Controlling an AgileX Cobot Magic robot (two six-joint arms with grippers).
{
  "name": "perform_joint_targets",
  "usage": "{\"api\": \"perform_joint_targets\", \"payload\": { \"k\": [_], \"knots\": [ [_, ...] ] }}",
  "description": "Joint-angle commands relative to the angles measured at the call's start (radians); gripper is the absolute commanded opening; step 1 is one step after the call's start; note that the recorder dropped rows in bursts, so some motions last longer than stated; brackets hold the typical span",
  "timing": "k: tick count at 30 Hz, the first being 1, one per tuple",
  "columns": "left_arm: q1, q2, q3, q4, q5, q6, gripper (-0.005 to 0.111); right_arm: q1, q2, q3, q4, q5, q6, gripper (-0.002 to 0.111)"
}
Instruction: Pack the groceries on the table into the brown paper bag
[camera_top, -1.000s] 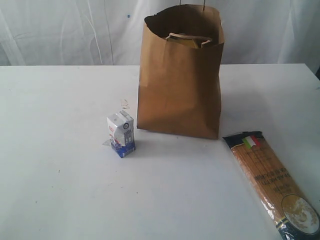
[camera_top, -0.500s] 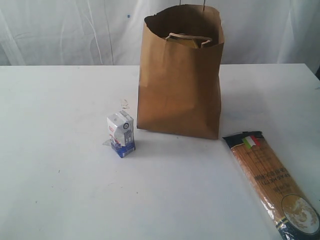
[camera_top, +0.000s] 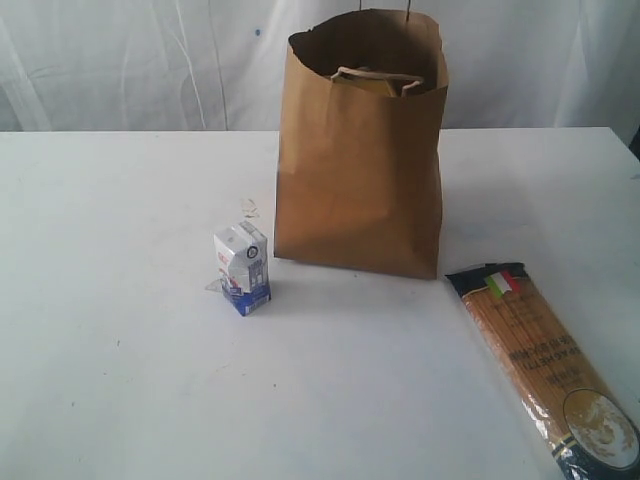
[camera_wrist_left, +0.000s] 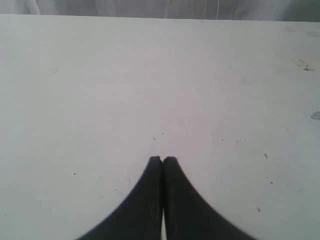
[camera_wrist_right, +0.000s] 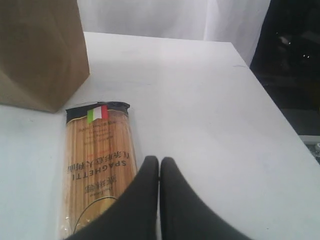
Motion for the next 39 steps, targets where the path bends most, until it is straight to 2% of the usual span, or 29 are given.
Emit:
{"api": "perform_joint_targets", "payload": {
  "k": [1,8,12,23,25,28,32,35,37,39],
  "knots": [
    [-0.006,-0.006,0.003,0.005,-0.003,-0.001,0.000,0.015,-0.002,0.003,0.035,0.003,-0.036,0.000],
    [-0.006,-0.006,0.003,0.005,-0.003,-0.001,0.000,-0.043,-0.002,0.003,0.100,-0.001,-0.053,0.000],
    [-0.006,-0.006,0.003,0.005,-0.003,-0.001,0.000,-0.043,-0.002,0.003,0.094,-0.013,-0.122,0.000],
    [-0.006,-0.006,0.003,0.005,-0.003,-0.001,0.000,-0.043,-0.002,0.003,0.092,-0.011,-0.122,0.000],
    [-0.006,-0.006,0.003,0.045,-0.051,-0.003,0.000,-0.043,-0.002,0.003,0.092,-0.011,-0.122,0.000],
    [-0.006,-0.006,0.003,0.002,-0.369,-0.079,0.000,-0.043,-0.002,0.003,0.092,-0.011,-0.122,0.000],
    [-0.006,-0.006,0.003,0.003,-0.864,-0.021,0.000,-0.043,-0.002,0.003,0.092,-0.011,-0.122,0.000],
    [-0.006,-0.006,-0.019,0.069,-1.202,-0.063,0.000,-0.043,-0.002,0.003,0.092,-0.011,-0.122,0.000],
    [-0.006,-0.006,-0.098,0.148,-1.323,-0.076,0.000,-0.043,-0.002,0.003,0.092,-0.011,-0.122,0.000],
    [-0.004,0.001,-0.190,0.202,-1.291,-0.072,0.000,-0.043,-0.002,0.003,0.092,-0.011,-0.122,0.000]
  ]
}}
